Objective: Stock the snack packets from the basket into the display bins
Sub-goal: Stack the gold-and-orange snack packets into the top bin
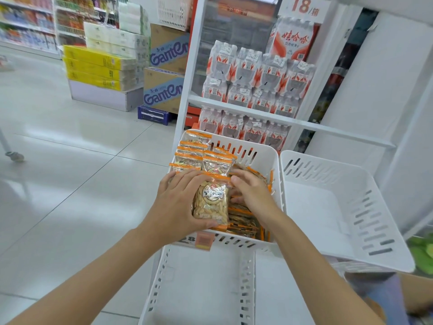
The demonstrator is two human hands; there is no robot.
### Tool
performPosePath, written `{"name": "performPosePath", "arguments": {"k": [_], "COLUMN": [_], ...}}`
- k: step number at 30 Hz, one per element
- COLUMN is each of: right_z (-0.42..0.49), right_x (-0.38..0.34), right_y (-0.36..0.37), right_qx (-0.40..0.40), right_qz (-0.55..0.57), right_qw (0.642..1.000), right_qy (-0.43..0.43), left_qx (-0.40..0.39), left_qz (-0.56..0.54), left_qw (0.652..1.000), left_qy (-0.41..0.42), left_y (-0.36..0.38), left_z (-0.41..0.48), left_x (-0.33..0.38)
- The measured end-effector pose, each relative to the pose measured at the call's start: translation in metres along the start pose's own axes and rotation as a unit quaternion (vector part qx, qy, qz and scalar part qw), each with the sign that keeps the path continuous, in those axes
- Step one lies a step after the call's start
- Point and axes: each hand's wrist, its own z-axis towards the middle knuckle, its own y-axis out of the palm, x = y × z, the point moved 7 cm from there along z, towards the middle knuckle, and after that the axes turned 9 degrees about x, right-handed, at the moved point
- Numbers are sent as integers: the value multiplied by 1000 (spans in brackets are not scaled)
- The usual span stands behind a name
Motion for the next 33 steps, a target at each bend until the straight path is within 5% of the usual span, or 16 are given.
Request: {"name": "performPosePath", "arguments": {"k": [6, 13, 19, 22, 26, 29, 33], "right_z": [3, 19, -8, -20, -19, -24, -26], "right_x": [4, -14, -1, -2, -9, -11, -8], "right_y": [1, -7, 5, 10, 8, 11, 13], "right_qx": [-114, 58, -96, -162, -96, -121, -80], "right_qz": [35, 47, 193, 72, -4, -109, -73], "right_qw": [990, 997, 970, 982, 995, 984, 994], "right_qy": [78, -14, 115, 68, -15, -70, -23], "left_qx": [-22, -65, -131, -127, -154, -140, -111], "left_qz": [-5, 48, 92, 76, 101, 89, 131], "left_qw": [999, 997, 987, 989, 982, 986, 985], "left_qy": [-22, -2, 29, 5, -27, -8, -10], "left_y": [-1, 5, 13, 14, 18, 16, 9], "left_z": [-1, 15, -11, -6, 0, -4, -13], "left_x": [1, 14, -2, 0, 3, 7, -3]}}
